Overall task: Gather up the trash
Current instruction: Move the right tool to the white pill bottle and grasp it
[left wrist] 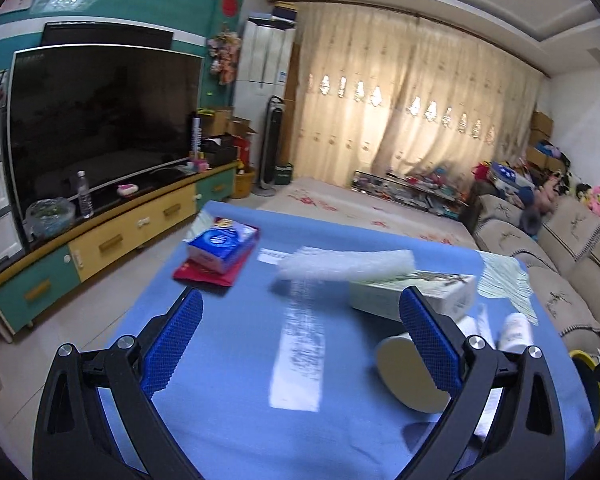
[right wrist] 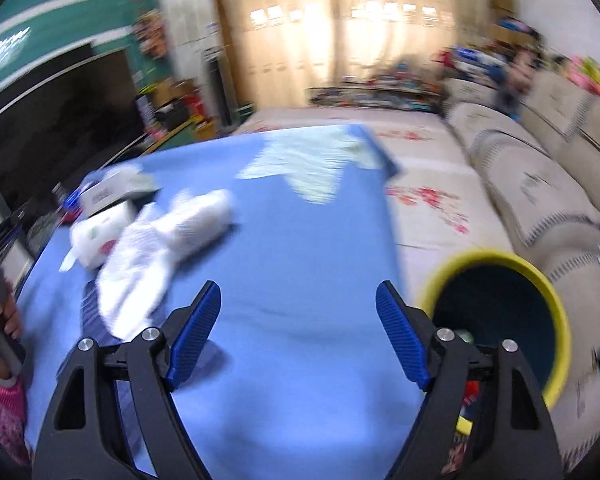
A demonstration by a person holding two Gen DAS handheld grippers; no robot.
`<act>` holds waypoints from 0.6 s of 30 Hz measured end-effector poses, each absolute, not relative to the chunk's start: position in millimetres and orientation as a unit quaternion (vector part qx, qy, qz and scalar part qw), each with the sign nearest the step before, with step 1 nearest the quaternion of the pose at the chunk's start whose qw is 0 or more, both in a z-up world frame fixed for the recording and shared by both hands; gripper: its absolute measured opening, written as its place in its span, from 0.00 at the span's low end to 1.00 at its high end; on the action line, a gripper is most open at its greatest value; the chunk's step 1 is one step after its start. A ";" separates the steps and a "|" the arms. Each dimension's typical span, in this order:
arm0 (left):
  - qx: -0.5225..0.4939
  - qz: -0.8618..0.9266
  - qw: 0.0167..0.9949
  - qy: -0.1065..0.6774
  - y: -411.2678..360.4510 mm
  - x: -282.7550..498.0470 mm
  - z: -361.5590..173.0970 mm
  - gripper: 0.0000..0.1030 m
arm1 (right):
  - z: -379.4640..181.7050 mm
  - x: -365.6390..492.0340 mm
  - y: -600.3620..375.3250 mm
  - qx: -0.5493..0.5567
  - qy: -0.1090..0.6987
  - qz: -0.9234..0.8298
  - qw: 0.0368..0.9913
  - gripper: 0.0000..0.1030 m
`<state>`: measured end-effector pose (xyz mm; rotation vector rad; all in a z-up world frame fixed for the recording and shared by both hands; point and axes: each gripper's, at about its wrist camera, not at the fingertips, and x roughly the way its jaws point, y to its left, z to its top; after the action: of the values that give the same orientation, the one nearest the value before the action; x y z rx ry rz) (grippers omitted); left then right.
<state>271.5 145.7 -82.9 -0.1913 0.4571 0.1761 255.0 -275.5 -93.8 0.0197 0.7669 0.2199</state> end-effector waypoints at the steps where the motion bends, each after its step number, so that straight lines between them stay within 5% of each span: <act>1: -0.096 0.093 0.965 0.225 149.3 271.1 -84.0 0.94 | -95.3 261.3 -265.0 -0.001 0.377 0.113 0.919 0.74; 18: -0.047 0.105 0.966 0.231 122.6 270.8 -92.1 0.95 | -126.0 335.0 -156.1 -0.036 0.406 0.095 0.908 0.78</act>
<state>270.8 122.6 -92.1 -0.0951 0.4671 0.2122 335.0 -156.1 -126.0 -0.0746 0.8385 0.1959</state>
